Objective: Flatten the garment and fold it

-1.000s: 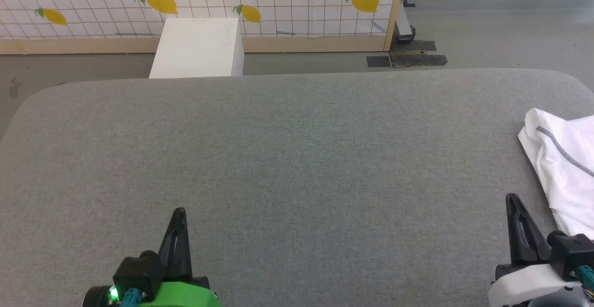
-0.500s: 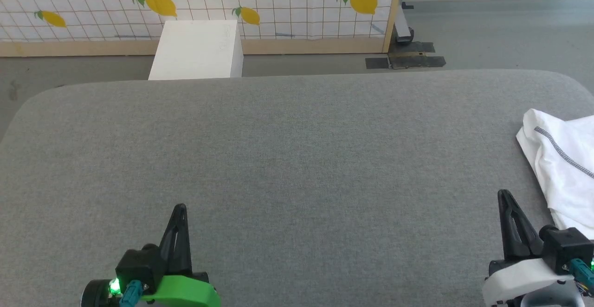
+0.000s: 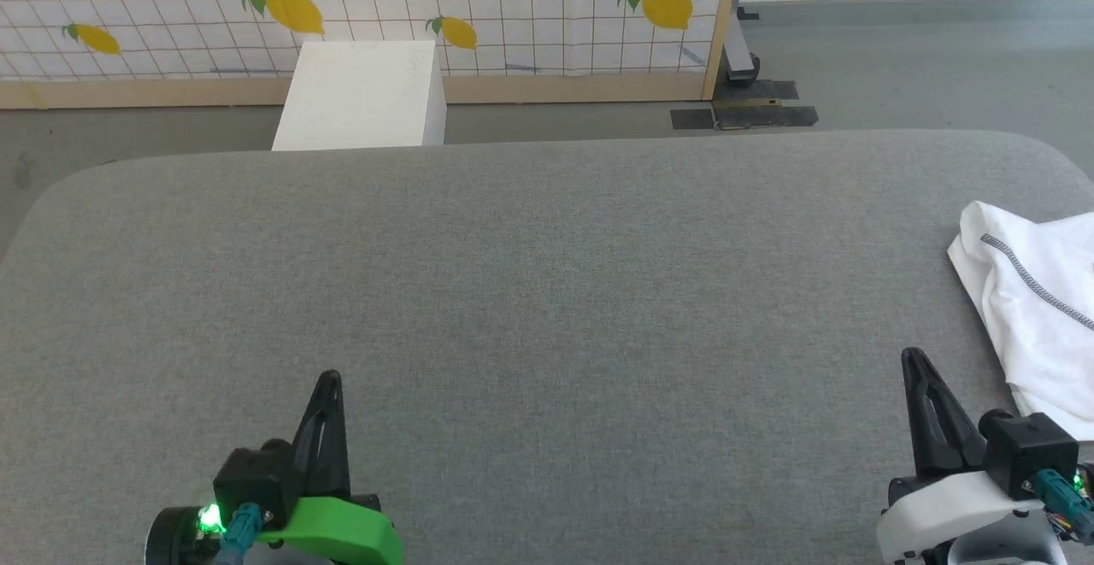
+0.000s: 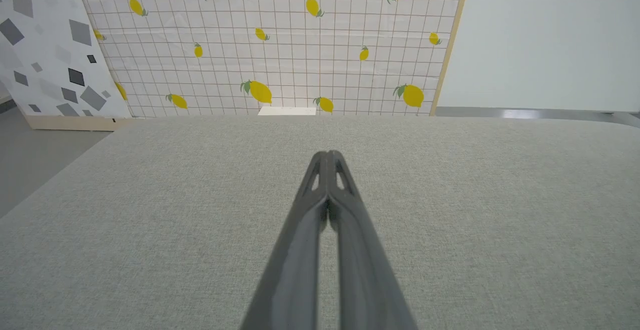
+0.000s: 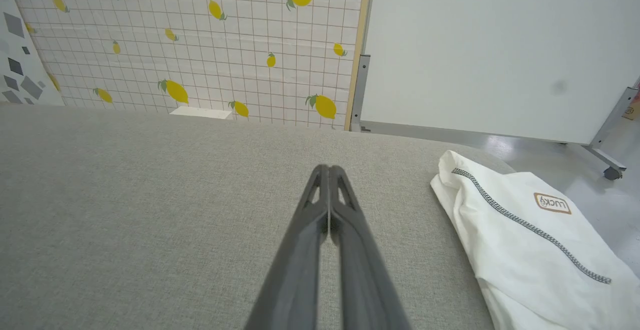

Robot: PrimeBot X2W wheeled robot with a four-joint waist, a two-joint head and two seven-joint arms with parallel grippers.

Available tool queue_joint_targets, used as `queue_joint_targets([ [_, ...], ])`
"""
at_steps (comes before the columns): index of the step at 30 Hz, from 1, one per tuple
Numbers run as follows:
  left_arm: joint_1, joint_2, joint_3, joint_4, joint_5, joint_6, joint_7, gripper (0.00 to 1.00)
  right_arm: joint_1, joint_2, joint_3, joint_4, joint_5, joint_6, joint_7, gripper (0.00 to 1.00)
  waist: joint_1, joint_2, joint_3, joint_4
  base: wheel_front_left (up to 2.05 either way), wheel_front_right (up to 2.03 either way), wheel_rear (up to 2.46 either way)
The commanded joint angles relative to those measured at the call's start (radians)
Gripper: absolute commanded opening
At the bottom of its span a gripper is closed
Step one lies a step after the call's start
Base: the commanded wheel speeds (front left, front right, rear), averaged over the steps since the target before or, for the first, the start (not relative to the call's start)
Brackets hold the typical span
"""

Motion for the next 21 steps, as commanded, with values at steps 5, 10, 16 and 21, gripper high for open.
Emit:
queue_joint_targets([
  [5,-0.027,-0.003,0.009,0.006,0.014,-0.007,0.014,0.0,-0.026,0.001,0.011,0.001,0.008,-0.001,0.01,0.0,0.0,0.0,-0.002,-0.001,0.0,0.0,0.0],
  [10,-0.033,-0.004,0.013,0.009,0.02,-0.01,0.024,0.0,-0.03,0.001,0.019,0.001,0.01,-0.001,0.018,0.0,0.0,0.0,-0.004,-0.002,0.0,0.0,0.0],
  [16,-0.04,-0.004,0.018,0.012,0.027,-0.014,0.036,0.0,-0.035,0.001,0.028,0.002,0.011,-0.001,0.027,0.0,0.0,0.0,-0.006,-0.003,0.0,0.0,0.0],
  [21,-0.046,-0.004,0.022,0.014,0.033,-0.017,0.046,0.0,-0.04,0.001,0.036,0.002,0.013,-0.001,0.034,0.0,0.0,0.0,-0.007,-0.005,0.0,0.0,0.0],
])
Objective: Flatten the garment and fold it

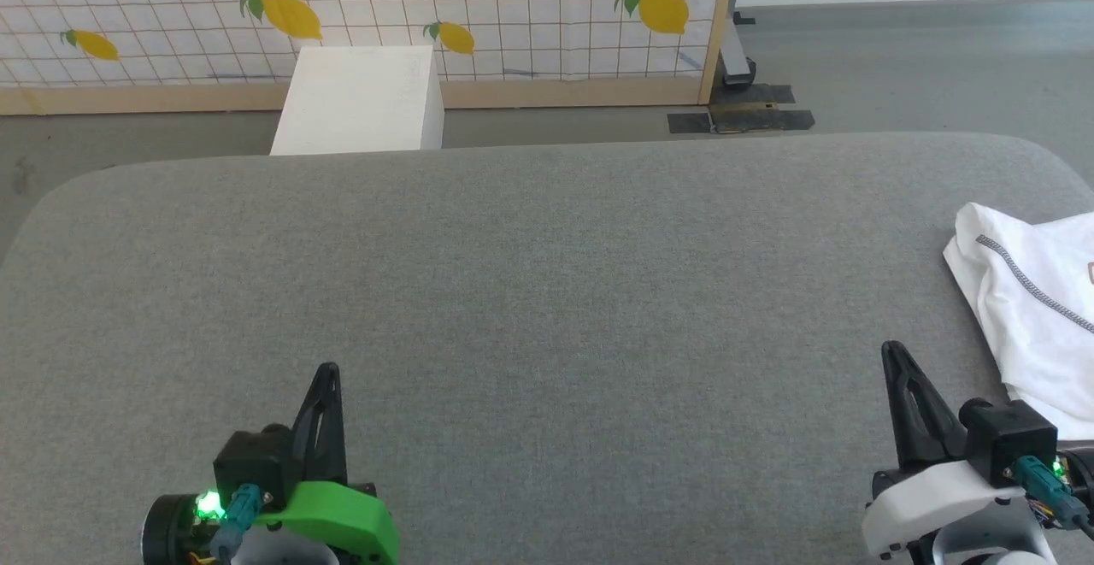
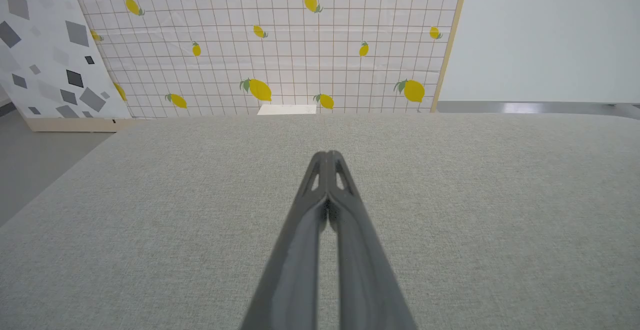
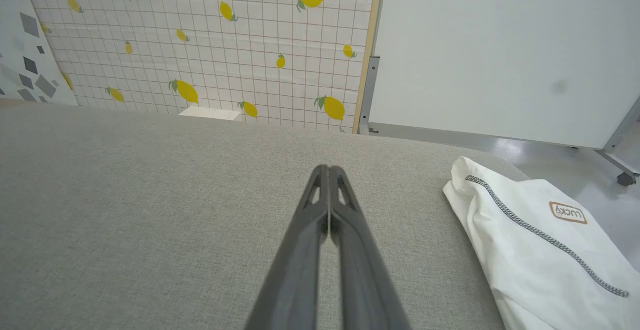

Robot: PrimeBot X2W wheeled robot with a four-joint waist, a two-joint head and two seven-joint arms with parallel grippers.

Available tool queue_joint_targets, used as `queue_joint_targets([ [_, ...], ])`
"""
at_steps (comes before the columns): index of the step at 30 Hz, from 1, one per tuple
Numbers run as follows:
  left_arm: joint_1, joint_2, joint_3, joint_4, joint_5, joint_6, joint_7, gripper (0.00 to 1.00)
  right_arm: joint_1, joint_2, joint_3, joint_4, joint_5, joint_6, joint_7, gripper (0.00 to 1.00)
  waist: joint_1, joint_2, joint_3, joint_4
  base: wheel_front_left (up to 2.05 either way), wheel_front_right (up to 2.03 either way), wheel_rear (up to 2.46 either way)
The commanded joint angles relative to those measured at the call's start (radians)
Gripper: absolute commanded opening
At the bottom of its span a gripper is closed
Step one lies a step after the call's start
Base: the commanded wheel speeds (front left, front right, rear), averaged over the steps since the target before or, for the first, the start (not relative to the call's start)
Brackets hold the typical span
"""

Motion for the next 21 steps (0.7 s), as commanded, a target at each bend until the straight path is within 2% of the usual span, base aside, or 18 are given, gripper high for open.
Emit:
queue_joint_targets([
  [1,-0.022,-0.004,0.006,0.004,0.017,-0.005,0.006,0.0,-0.021,0.001,0.005,0.001,0.011,-0.001,0.007,0.0,0.0,0.0,-0.001,0.0,0.0,0.0,0.0],
  [21,-0.045,-0.005,0.022,0.015,0.04,-0.016,0.046,0.0,-0.038,0.001,0.036,0.002,0.016,-0.001,0.037,0.0,0.0,0.0,-0.007,-0.005,0.0,0.0,0.0],
])
